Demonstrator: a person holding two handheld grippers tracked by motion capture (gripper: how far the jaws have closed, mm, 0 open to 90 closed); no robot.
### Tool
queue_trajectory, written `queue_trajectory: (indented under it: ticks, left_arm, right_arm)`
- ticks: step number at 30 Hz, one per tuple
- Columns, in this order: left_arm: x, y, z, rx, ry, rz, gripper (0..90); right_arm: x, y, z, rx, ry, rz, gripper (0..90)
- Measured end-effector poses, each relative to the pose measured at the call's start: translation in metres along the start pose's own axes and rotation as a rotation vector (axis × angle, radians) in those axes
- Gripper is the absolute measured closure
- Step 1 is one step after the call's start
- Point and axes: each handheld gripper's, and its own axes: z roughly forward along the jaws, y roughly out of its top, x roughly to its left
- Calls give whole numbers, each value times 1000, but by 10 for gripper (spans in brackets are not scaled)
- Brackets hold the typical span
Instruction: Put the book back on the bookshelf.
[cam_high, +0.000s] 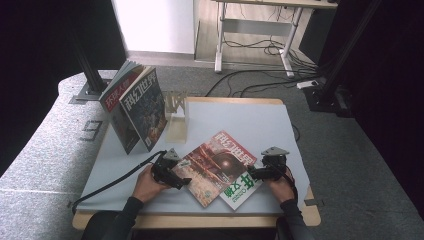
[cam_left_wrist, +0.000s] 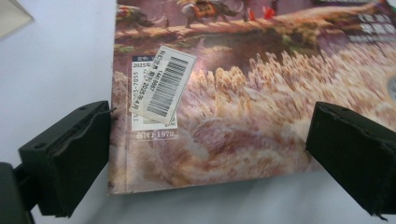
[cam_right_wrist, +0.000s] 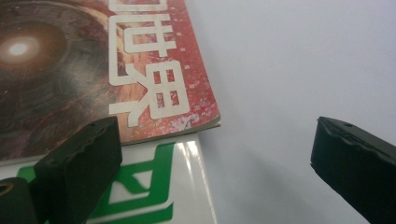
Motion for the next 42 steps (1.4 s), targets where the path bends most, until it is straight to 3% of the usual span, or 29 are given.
queue_trajectory:
  ticks: [4,9,16,24,34,42]
  left_arm:
    - [-4,-6,-3,-23,-5,-13,42]
    - [-10,-11,-7,-23,3,1,63]
    - [-23,-19,-12,-16,34,52,126]
    - [-36,-25,-16,-30,34,80,176]
    - [-44,-30,-19,-45,32,114,341]
    - [-47,-30,-17,-68,-24,113,442]
  right_arm:
    - [-3,5,5,6,-7,9,21]
    - [-6,11,11,12,-9,14,22]
    - [-9,20,21,16,-11,27,29]
    - [-13,30,32,19,-11,32,37]
    - [-18,42,42,31,-20,31,63]
    - [-21,42,43,26,-2,53,116]
